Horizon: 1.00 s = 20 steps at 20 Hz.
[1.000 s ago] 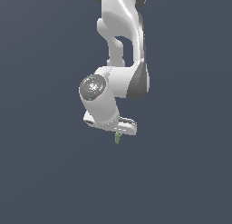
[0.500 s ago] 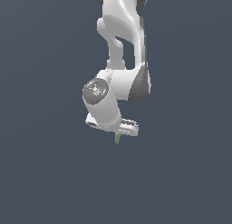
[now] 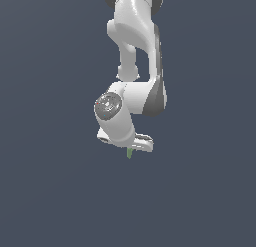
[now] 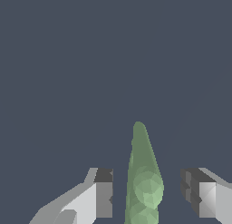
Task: Pick up the object and move it to a goal position.
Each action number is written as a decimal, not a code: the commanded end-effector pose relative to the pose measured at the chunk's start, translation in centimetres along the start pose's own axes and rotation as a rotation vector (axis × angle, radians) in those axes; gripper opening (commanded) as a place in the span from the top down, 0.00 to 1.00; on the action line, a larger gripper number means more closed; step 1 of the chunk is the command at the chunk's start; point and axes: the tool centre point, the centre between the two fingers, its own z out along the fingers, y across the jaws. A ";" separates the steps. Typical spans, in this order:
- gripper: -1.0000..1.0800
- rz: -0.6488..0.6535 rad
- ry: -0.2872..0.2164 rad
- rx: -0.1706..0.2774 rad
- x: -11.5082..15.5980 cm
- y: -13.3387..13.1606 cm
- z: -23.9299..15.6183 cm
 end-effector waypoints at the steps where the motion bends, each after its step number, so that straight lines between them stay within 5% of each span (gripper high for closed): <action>1: 0.38 -0.001 -0.002 0.001 -0.1 0.0 1.1; 3: 0.38 -0.001 -0.002 0.001 -0.1 -0.1 1.3; 4: 1.00 -0.001 -0.002 0.001 -0.1 -0.1 1.3; 20: 1.00 -0.015 0.018 0.008 0.2 -0.8 -0.7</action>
